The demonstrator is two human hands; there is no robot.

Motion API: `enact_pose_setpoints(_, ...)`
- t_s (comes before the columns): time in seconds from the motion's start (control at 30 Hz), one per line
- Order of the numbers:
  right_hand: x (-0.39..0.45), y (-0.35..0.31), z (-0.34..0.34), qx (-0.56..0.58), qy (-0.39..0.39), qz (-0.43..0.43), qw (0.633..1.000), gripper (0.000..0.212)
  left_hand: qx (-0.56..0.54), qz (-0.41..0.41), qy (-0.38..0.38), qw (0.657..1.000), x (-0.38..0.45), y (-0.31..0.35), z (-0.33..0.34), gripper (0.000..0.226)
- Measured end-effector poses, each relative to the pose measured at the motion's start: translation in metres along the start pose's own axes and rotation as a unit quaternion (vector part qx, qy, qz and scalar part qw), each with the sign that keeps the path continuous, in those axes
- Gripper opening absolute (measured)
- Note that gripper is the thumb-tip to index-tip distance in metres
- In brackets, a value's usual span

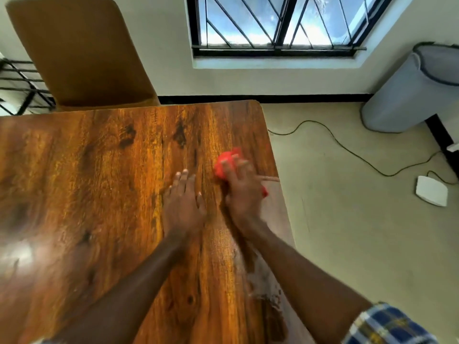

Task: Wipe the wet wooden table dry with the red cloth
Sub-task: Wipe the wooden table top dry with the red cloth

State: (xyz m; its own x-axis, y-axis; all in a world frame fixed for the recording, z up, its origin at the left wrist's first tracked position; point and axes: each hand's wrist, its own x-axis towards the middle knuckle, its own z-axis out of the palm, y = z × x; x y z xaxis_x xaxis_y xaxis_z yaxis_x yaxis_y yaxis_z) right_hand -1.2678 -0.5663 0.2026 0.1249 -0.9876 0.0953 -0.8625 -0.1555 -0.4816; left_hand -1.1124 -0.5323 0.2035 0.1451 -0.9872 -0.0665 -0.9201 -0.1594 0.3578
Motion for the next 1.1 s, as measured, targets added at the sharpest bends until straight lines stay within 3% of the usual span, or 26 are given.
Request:
enact_pose_setpoints(0.07, -0.012, 0.001, 0.02, -0.036, -0.071, -0.071, 0.994, 0.063, 0.021, -0.005, -0.018, 1.0, -0.019, 0.005, 0.009, 0.057)
enact_pose_setpoints(0.17, -0.01, 0.029, 0.015, -0.014, -0.05, -0.061, 0.997, 0.06, 0.037, 0.014, -0.044, 0.998, -0.026, 0.003, 0.016, 0.057)
enact_pose_setpoints(0.37, -0.02, 0.121, -0.03, 0.013, 0.026, 0.112, 0.993, 0.059, 0.059, 0.012, -0.052, 0.997, -0.028, 0.013, 0.012, 0.058)
enact_pose_setpoints(0.47, -0.033, 0.133, -0.052, 0.058, 0.122, 0.266, 0.955, 0.06, 0.059, 0.009, -0.059, 0.996, -0.03, 0.017, 0.005, 0.059)
enact_pose_setpoints(0.5, -0.04, 0.124, -0.057, 0.07, 0.163, 0.275, 0.945, 0.056, 0.057, 0.014, -0.05, 0.997, -0.034, 0.019, 0.003, 0.057)
enact_pose_setpoints(0.57, -0.055, 0.089, -0.06, 0.121, 0.178, 0.209, 0.954, 0.049, 0.024, 0.023, -0.018, 0.999, -0.055, 0.027, 0.001, 0.05)
enact_pose_setpoints(0.67, -0.082, 0.031, -0.036, 0.076, 0.0, 0.059, 0.995, 0.069, -0.011, 0.005, 0.01, 1.0, -0.101, 0.034, 0.009, 0.047)
enact_pose_setpoints(0.73, -0.098, 0.01, -0.016, 0.01, -0.124, -0.039, 0.991, 0.07, -0.012, -0.011, 0.015, 1.0, -0.122, 0.032, 0.016, 0.046)
enact_pose_setpoints(0.77, -0.104, 0.007, -0.012, -0.008, -0.16, -0.067, 0.985, 0.068, -0.011, -0.018, 0.013, 1.0, -0.129, 0.03, 0.018, 0.047)
enact_pose_setpoints(0.83, -0.104, 0.02, -0.012, -0.021, -0.153, -0.089, 0.984, 0.063, -0.003, -0.02, -0.007, 1.0, -0.134, 0.024, 0.02, 0.047)
enact_pose_setpoints(1.03, -0.1, 0.111, -0.044, -0.023, -0.032, 0.062, 0.997, 0.051, 0.013, -0.005, -0.022, 1.0, -0.13, 0.016, 0.017, 0.045)
enact_pose_setpoints(1.1, -0.106, 0.137, -0.058, 0.015, 0.023, 0.172, 0.985, 0.041, 0.013, -0.007, -0.023, 1.0, -0.13, 0.016, 0.017, 0.045)
